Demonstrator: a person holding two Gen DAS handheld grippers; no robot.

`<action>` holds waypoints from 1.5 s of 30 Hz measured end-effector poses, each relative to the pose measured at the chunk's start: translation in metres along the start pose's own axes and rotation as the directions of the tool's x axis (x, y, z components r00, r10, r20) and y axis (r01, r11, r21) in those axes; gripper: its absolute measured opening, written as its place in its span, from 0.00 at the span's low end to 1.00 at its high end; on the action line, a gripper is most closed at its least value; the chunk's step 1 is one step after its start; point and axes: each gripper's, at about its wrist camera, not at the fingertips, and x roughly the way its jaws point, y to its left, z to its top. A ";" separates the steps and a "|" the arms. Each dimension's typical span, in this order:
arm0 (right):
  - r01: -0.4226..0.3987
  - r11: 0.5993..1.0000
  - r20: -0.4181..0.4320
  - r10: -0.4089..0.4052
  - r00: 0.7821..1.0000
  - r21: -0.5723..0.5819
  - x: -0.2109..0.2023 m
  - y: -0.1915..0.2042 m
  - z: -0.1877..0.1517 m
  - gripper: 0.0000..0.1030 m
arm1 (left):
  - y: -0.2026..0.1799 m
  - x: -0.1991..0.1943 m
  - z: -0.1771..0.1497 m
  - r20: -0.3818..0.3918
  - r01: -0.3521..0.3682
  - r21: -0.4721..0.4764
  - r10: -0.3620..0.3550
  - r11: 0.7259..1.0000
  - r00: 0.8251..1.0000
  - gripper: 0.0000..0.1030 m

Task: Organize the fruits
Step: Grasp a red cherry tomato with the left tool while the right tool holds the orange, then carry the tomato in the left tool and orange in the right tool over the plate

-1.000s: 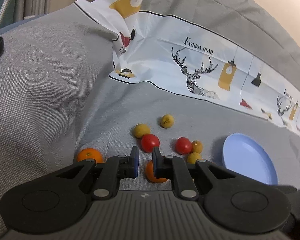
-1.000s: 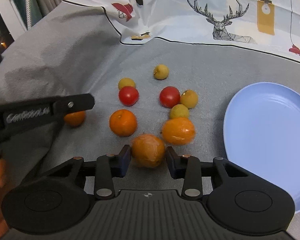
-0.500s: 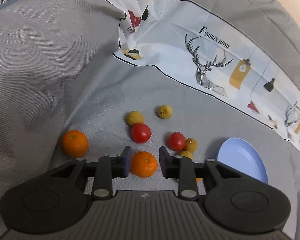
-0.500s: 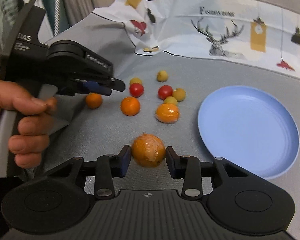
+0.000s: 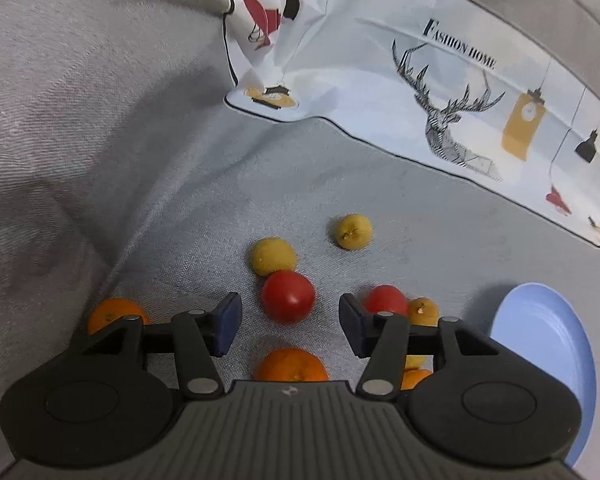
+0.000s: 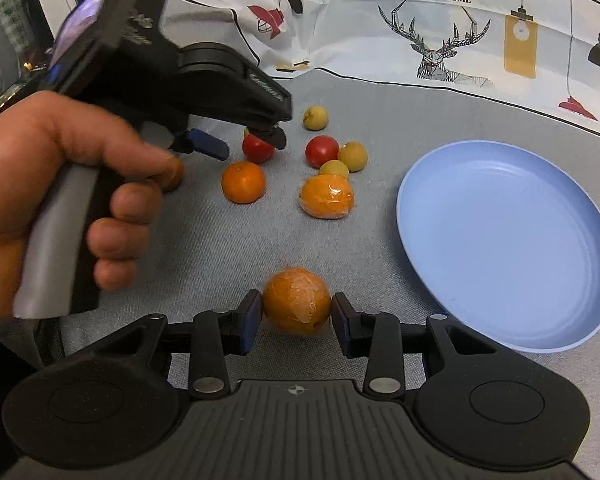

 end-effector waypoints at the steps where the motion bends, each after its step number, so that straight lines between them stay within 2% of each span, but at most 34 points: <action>1: 0.000 1.000 -0.001 0.000 1.000 -0.001 0.001 0.000 0.001 0.39 | 0.000 0.003 0.000 -0.007 -0.007 0.001 0.007 1.000 1.000 0.57; 4: 0.001 1.000 0.000 -0.001 1.000 -0.004 0.002 0.001 0.001 0.39 | -0.001 0.006 0.002 -0.009 -0.009 -0.002 0.009 1.000 1.000 0.56; 6: 0.003 1.000 0.000 -0.003 1.000 -0.006 0.002 0.001 0.000 0.39 | 0.000 0.008 0.002 -0.013 -0.010 0.006 0.010 1.000 1.000 0.49; 8: 0.006 1.000 0.004 -0.005 1.000 -0.009 0.002 0.001 0.000 0.39 | -0.002 0.010 0.002 -0.025 -0.018 0.022 0.018 1.000 1.000 0.34; 9: 0.007 1.000 0.006 -0.007 1.000 -0.011 0.001 0.001 -0.001 0.39 | -0.002 0.008 0.002 -0.021 -0.024 0.034 0.024 0.999 0.999 0.32; 19: -0.005 0.999 0.103 0.008 0.995 -0.032 -0.023 -0.002 -0.005 0.39 | 0.005 -0.013 0.005 0.008 -0.025 0.061 0.025 0.998 1.000 0.31; 25: -0.004 0.999 0.180 0.010 0.984 -0.037 -0.053 -0.013 0.010 0.39 | -0.004 -0.033 0.003 0.032 -0.007 0.088 0.004 0.996 0.999 0.31; 28: 0.040 0.999 0.213 -0.033 0.977 -0.027 -0.069 -0.026 0.028 0.39 | -0.012 -0.047 0.003 0.055 0.023 0.086 -0.028 0.996 0.998 0.31; 32: 0.111 0.994 0.249 -0.109 0.962 0.004 -0.083 -0.063 0.055 0.39 | -0.034 -0.067 -0.003 0.084 0.076 0.112 -0.086 0.991 0.993 0.31; 36: 0.170 0.984 0.246 -0.179 0.953 0.055 -0.079 -0.104 0.060 0.39 | -0.063 -0.078 -0.016 0.082 0.131 0.160 -0.145 0.978 0.986 0.31; 40: 0.218 0.969 0.210 -0.238 0.948 0.113 -0.068 -0.129 0.047 0.39 | -0.096 -0.076 -0.029 0.050 0.176 0.229 -0.192 0.957 0.980 0.31; 45: 0.261 0.951 0.182 -0.290 0.940 0.167 -0.061 -0.146 0.049 0.39 | -0.131 -0.054 -0.046 -0.030 0.206 0.309 -0.207 0.928 0.978 0.31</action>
